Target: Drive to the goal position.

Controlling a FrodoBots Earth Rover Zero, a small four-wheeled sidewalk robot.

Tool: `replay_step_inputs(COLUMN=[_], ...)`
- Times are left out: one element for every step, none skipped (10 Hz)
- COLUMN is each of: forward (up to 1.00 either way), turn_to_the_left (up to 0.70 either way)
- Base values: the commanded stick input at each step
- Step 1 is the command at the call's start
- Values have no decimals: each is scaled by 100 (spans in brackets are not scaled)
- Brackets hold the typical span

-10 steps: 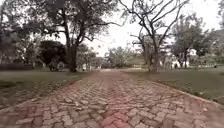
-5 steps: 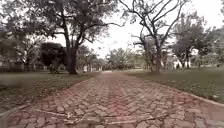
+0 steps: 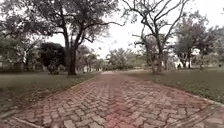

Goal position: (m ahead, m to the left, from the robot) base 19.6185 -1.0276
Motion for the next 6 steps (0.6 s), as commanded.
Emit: replay_step_inputs(forward=[70, 70, 70, 70, 70, 70], turn_to_the_left=[0, 0, 0, 0, 0, 0])
